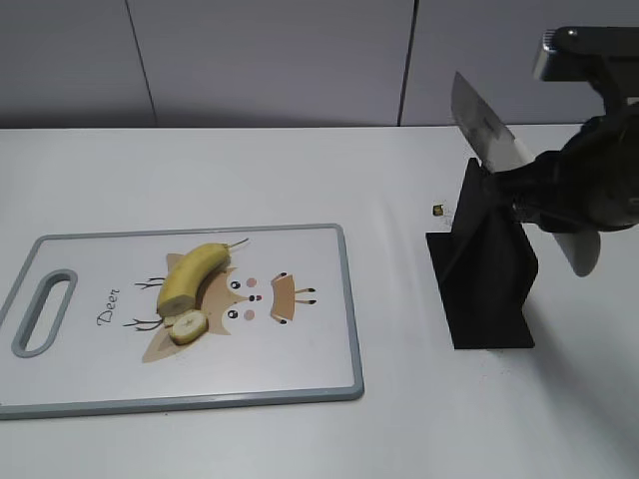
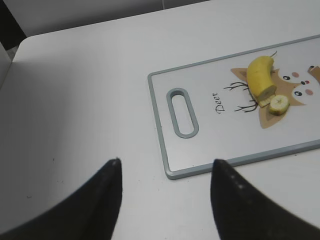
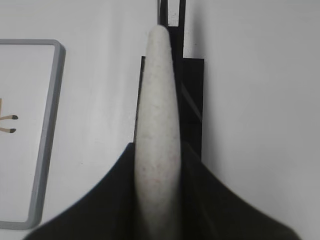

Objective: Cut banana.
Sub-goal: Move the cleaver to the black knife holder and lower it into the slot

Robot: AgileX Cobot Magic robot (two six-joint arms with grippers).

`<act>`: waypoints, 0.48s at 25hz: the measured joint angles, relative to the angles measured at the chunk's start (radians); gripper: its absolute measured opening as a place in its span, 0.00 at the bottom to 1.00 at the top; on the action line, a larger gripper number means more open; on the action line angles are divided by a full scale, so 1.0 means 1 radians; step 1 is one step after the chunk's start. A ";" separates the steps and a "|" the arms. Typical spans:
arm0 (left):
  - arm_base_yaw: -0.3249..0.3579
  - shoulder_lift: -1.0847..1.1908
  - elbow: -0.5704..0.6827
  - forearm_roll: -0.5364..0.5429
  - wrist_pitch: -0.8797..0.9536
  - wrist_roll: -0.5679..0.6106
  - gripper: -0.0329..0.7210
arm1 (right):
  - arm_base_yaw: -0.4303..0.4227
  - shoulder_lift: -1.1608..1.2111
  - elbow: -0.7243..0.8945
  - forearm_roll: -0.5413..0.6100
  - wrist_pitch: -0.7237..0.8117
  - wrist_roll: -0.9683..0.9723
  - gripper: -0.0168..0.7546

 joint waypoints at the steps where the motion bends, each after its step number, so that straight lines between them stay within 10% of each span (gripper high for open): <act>1: 0.000 0.000 0.000 0.000 0.000 0.000 0.78 | 0.000 0.012 0.000 -0.013 -0.003 0.009 0.23; 12: 0.000 0.000 0.000 0.000 0.000 0.000 0.78 | 0.000 0.040 0.000 -0.116 -0.011 0.098 0.23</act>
